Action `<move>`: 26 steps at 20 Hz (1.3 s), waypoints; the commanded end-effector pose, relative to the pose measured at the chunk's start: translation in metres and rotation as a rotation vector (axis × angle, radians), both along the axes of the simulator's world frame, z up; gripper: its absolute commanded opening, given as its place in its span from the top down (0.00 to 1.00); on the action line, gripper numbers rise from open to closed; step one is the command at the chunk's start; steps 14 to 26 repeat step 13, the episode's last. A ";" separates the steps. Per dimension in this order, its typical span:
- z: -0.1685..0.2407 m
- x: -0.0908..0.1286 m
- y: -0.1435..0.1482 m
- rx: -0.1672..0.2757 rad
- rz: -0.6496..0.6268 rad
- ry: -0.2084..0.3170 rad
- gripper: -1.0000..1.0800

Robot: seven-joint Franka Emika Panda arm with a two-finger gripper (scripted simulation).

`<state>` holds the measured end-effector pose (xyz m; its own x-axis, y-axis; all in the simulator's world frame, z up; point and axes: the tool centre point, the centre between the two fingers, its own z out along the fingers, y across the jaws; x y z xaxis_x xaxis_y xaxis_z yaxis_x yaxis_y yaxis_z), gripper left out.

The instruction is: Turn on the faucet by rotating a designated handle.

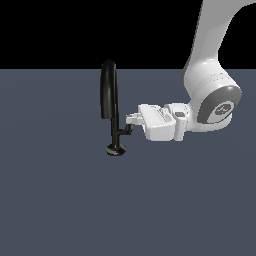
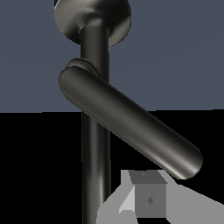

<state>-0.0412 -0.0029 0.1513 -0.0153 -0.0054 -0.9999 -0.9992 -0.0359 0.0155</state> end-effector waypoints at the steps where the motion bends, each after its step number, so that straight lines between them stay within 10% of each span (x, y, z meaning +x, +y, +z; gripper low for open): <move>1: -0.012 -0.014 -0.001 0.003 0.002 0.026 1.00; 26: -0.062 -0.035 -0.002 0.004 0.002 0.025 1.00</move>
